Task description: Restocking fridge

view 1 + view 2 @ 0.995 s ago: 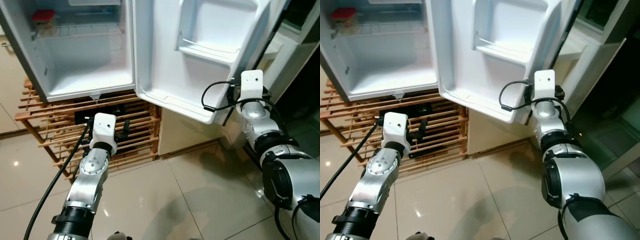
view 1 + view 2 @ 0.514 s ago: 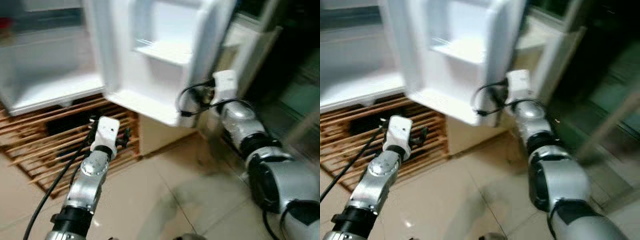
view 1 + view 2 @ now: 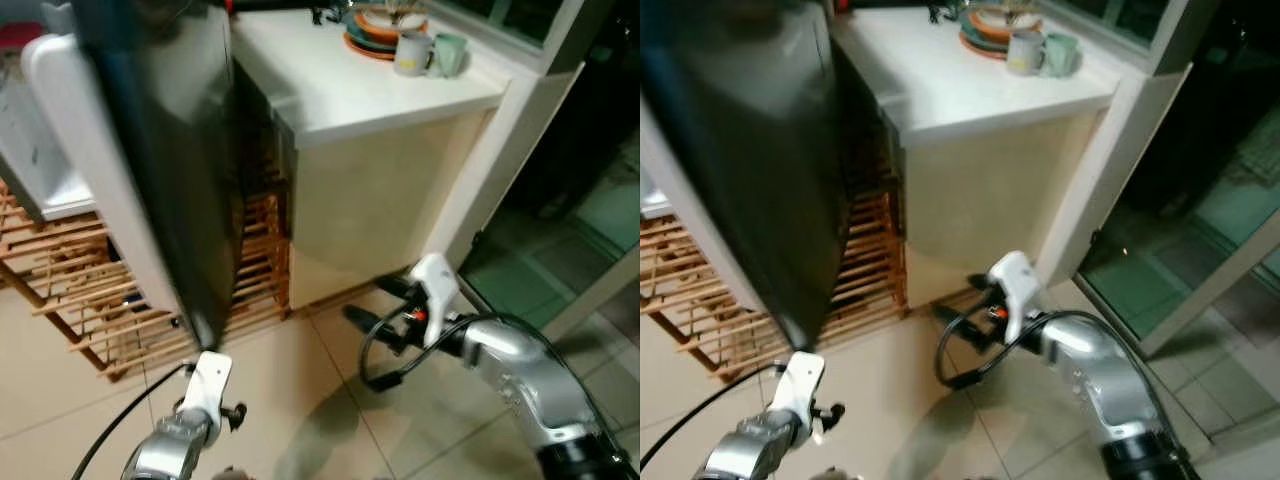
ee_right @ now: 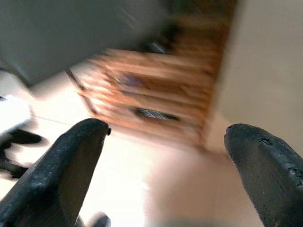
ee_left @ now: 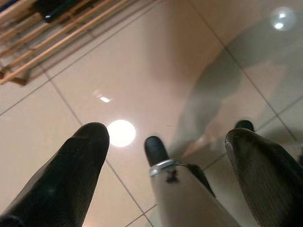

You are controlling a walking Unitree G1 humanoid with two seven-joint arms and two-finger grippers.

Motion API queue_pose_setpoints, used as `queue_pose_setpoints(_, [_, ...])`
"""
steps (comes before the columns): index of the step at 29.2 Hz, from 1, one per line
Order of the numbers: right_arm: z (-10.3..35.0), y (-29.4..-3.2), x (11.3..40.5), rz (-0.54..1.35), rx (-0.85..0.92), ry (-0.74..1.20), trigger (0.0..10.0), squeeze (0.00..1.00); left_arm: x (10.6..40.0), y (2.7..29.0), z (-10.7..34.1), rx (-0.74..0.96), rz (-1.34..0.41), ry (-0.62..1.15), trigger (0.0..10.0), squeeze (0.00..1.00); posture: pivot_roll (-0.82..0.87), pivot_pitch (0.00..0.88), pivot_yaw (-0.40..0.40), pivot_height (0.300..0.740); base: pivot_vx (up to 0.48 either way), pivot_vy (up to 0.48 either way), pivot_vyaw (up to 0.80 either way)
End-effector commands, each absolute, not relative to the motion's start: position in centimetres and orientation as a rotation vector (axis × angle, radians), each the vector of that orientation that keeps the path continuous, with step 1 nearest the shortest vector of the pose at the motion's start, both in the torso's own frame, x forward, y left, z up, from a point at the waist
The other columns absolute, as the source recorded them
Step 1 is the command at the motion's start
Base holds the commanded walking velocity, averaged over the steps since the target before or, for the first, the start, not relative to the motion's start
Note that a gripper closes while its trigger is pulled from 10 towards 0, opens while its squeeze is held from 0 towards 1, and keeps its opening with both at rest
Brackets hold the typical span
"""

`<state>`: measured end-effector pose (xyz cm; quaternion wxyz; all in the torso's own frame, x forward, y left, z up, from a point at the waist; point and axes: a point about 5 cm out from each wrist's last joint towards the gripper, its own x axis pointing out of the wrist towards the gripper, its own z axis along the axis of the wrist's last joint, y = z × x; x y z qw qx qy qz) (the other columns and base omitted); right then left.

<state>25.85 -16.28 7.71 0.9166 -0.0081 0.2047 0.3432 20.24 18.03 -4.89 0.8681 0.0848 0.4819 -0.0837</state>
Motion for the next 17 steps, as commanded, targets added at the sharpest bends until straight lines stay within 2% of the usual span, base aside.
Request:
queue_pose_setpoints(1, [7.3,-17.4,26.1,0.597,-0.036,0.455,10.0,0.00,21.1,16.9,-4.5,0.185,-0.236,0.976,10.0,0.00,-0.05,0.000,-0.048,0.740,0.000,0.000,0.00])
queue_pose_setpoints(3, [7.3,-18.4,27.4,0.409,-0.065,0.431,10.0,0.00,23.3,15.5,-2.9,0.194,-0.290,0.824,10.0,0.00,-0.04,0.000,-0.049,0.740,0.000,0.000,0.00])
queue_pose_setpoints(4, [7.3,-18.4,27.4,0.409,-0.065,0.431,10.0,0.00,23.3,15.5,-2.9,0.194,-0.290,0.824,10.0,0.00,-0.04,0.000,-0.049,0.740,0.000,0.000,0.00])
queue_pose_setpoints(6, [7.8,-18.8,29.1,0.228,-0.085,0.345,10.0,0.00,26.6,14.3,0.8,0.223,-0.296,0.564,10.0,0.00,-0.04,0.000,-0.048,0.740,0.000,0.000,0.00])
queue_pose_setpoints(7, [7.8,-18.8,29.1,0.228,-0.085,0.345,10.0,0.00,26.6,14.3,0.8,0.223,-0.296,0.564,10.0,0.00,-0.04,0.000,-0.048,0.740,0.000,0.000,0.00])
queue_pose_setpoints(8, [8.2,-18.5,29.6,0.181,-0.052,0.293,10.0,0.00,28.4,13.8,3.6,0.072,-0.274,0.397,10.0,0.00,-0.03,0.000,-0.044,0.740,0.000,0.000,0.00])
queue_pose_setpoints(13, [8.6,-17.8,30.3,0.108,-0.010,0.209,10.0,0.00,29.9,13.5,9.1,0.020,-0.212,0.127,10.0,0.00,-0.02,0.000,-0.026,0.740,0.000,0.000,0.00])
queue_pose_setpoints(14, [8.6,-17.8,30.3,0.108,-0.010,0.209,10.0,0.00,29.9,13.5,9.1,0.020,-0.212,0.127,10.0,0.00,-0.02,0.000,-0.026,0.740,0.000,0.000,0.00])
queue_pose_setpoints(17, [8.3,-17.5,30.8,0.051,0.011,0.191,10.0,0.00,30.4,14.2,11.6,0.001,-0.144,-0.023,10.0,0.00,-0.02,0.000,-0.021,0.740,0.000,0.000,0.00])
